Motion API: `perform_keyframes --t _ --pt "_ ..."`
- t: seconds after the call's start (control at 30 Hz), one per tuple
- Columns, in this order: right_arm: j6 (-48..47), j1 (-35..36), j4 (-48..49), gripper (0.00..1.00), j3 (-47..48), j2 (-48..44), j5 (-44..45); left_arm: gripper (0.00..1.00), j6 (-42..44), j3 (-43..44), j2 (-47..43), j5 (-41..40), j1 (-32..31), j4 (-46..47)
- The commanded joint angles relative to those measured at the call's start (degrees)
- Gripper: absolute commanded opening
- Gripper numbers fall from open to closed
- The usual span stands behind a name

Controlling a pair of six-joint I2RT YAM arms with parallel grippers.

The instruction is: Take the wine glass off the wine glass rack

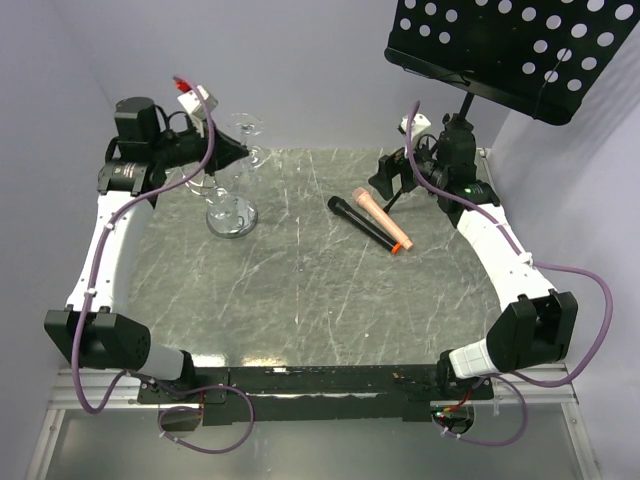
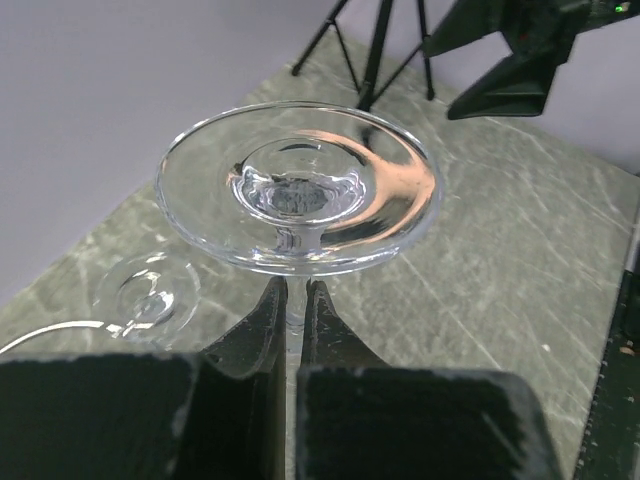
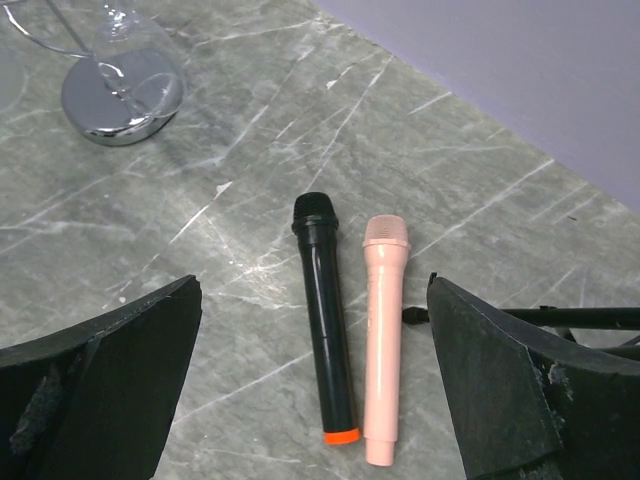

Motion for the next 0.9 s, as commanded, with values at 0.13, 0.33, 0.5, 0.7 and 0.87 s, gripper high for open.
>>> perform_keyframes --t 0.13,0.33,0.5,0.7,0.87 --pt "3.9 -0.3 2.7 1.00 2.3 0.1 -3.9 0.01 4.4 11.0 3.4 -1.4 -4.1 -9.1" --pt "3.6 -0.4 5.3 1.00 -2.3 -4.8 -2.5 0.01 -0.6 8.7 3.5 5.6 -7.1 -3.8" --pt "-3.0 -0.3 -0.1 1.00 -4.4 -14.7 1.7 0.01 -8.1 3.1 2.6 5.4 -11.1 4.6" --pt "-9.7 1.1 -5.7 1.00 -12.2 -26.1 2.4 0.01 -14.5 -4.3 1.4 3.8 -18.7 7.4" --pt "-16.2 2.2 -5.3 0.99 -19.8 -34.1 3.5 0.01 -23.2 -12.4 2.3 -0.3 -19.6 16.5"
